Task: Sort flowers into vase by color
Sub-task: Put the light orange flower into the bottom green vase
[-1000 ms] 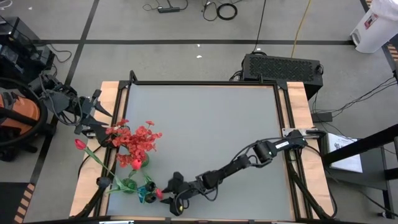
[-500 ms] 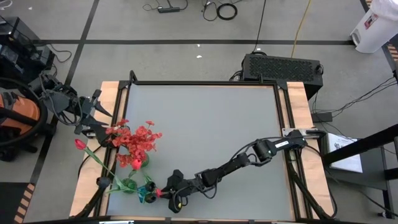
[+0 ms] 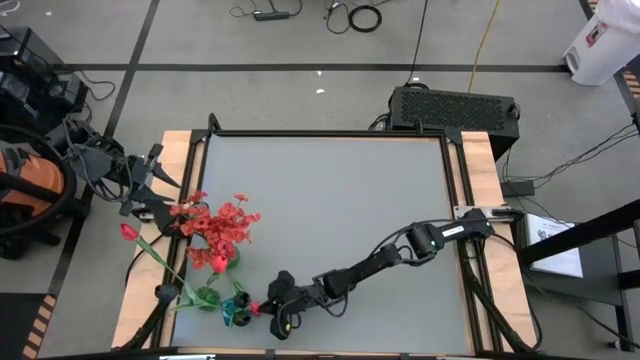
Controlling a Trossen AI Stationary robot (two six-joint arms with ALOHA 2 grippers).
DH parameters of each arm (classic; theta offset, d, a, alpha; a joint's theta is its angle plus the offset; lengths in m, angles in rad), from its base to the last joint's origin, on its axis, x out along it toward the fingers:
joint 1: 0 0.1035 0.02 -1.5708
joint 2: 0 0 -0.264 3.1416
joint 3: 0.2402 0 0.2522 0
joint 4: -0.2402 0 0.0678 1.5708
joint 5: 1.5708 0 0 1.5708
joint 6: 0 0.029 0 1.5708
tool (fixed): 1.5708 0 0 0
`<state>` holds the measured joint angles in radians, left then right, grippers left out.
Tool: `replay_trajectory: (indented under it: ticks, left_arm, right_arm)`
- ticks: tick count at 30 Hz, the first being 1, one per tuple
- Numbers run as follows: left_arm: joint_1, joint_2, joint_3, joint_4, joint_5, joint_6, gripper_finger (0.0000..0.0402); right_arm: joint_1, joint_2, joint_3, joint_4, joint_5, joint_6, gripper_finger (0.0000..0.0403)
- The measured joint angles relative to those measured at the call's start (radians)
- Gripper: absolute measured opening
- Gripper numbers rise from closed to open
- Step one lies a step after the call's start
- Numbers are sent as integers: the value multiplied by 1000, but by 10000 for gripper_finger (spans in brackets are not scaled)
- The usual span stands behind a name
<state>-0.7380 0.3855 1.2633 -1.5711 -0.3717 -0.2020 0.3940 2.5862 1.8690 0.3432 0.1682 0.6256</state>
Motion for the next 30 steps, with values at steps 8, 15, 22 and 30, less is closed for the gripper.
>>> replay_trajectory:
  ticks: [8,15,22,30]
  left_arm:
    - [0,0,0,0,0,0,173]
    - [0,-1,0,0,0,0,173]
    - [0,-1,0,0,0,0,173]
    - [0,-1,0,0,0,0,173]
  right_arm:
    - [-2,-14,2,-90,-14,1,1]
    - [-2,-58,-1,-229,46,-4,0]
    - [1,-148,-2,-412,75,-53,0]
    - [15,-246,-1,-772,179,-31,0]
